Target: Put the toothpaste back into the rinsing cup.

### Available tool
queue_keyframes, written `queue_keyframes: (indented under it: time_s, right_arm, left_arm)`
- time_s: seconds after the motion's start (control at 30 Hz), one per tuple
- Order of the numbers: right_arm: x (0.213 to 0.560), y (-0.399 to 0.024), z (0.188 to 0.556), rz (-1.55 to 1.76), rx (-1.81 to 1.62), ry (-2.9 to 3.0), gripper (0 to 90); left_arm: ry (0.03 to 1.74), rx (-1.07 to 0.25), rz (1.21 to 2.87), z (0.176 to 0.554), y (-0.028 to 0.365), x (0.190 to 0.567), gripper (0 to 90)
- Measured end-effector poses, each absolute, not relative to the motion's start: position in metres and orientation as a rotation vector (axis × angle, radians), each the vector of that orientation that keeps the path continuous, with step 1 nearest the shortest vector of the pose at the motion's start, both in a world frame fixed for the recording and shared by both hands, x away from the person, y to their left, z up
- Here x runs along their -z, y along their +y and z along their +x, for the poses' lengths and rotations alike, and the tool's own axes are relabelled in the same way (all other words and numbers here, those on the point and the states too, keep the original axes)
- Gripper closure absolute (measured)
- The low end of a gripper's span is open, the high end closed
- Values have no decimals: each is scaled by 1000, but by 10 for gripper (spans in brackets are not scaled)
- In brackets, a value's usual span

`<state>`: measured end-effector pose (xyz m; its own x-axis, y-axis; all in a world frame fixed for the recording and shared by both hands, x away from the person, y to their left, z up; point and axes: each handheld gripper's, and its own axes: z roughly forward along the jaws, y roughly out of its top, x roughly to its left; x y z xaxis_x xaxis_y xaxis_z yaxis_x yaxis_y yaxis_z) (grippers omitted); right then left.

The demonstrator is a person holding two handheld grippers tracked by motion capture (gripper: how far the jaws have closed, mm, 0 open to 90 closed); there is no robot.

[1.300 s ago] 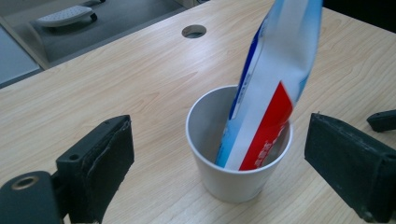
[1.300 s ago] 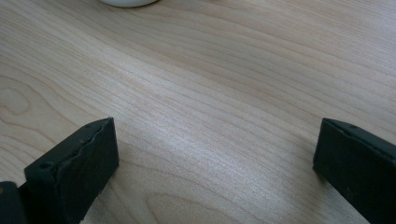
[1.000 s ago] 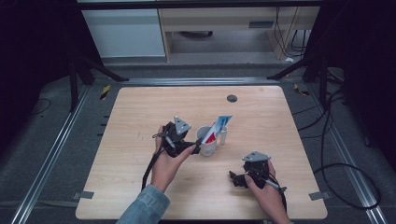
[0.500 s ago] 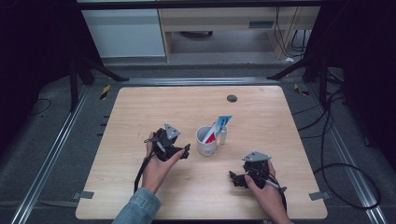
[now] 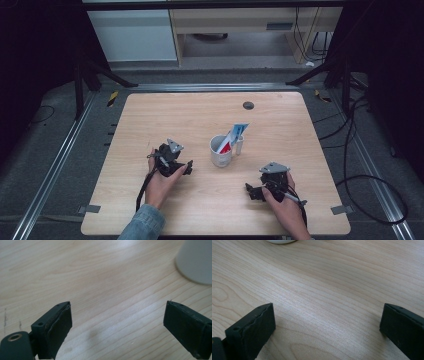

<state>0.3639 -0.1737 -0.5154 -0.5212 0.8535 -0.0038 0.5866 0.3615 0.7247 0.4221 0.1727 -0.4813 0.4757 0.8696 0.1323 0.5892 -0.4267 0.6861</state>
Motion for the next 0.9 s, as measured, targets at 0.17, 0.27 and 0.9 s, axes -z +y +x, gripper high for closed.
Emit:
queue_keyframes:
  time_s: [0.17,0.27,0.9]
  right_arm:
    - [515,-174,364,1260,-962,2247,3]
    - [515,-174,364,1260,-962,2248,3]
    - [515,-174,364,1258,-962,2248,3]
  left_arm:
    - [1229,-637,2165,421,181,489,74]
    - [1238,-633,2174,421,183,492,71]
    - [1277,-629,2178,426,202,499,43]
